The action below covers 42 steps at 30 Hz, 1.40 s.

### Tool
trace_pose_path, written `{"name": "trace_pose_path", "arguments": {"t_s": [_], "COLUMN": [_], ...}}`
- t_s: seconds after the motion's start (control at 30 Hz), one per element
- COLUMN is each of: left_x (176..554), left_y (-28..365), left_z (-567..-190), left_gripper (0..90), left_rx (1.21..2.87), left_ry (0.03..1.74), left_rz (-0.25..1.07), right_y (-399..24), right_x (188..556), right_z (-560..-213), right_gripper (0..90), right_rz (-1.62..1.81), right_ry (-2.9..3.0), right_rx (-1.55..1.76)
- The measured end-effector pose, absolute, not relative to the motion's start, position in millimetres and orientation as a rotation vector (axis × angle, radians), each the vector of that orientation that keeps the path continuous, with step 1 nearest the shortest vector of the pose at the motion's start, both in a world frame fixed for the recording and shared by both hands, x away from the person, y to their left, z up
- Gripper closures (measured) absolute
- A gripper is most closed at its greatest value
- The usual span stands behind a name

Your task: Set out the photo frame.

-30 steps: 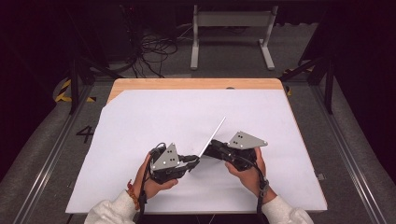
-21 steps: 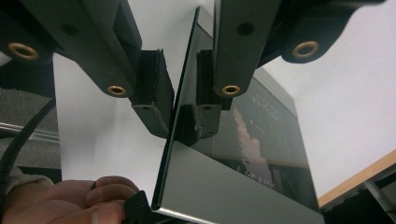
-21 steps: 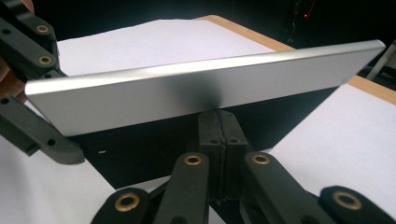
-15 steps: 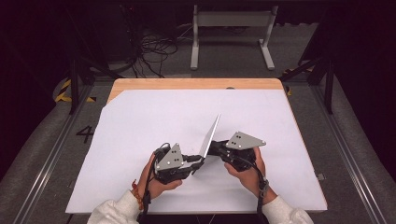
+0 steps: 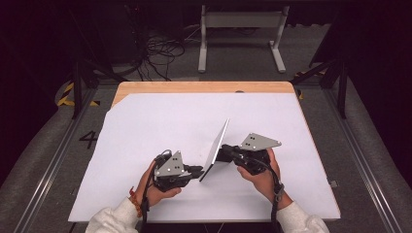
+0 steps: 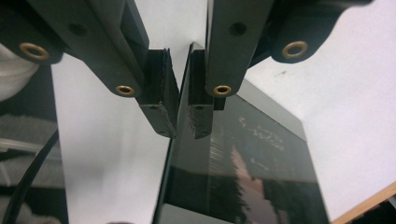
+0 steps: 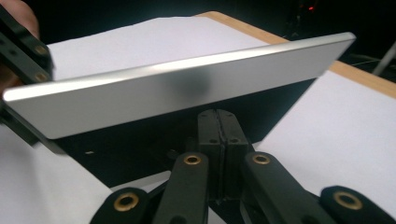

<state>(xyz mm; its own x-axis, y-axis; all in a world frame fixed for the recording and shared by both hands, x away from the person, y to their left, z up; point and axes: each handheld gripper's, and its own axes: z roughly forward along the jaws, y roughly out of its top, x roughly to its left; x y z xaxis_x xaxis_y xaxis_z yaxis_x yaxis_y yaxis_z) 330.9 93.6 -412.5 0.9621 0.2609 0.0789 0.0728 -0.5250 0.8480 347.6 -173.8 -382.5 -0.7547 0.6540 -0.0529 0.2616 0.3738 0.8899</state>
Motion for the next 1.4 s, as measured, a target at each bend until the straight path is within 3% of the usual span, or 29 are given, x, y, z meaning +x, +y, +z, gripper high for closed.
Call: {"name": "trace_pose_path", "arguments": {"t_s": [1.4], "left_x": [328.1], "left_y": [59.5], "left_z": [-418.1], "left_gripper": [83.2], "left_rx": [2.125], "left_ry": [0.209], "left_rz": [0.235], "right_y": [-169.2], "right_x": [346.8], "right_z": [-390.9], "right_gripper": [89.2], "right_rz": [1.321], "right_ry": [2.258], "right_rx": [0.756]}}
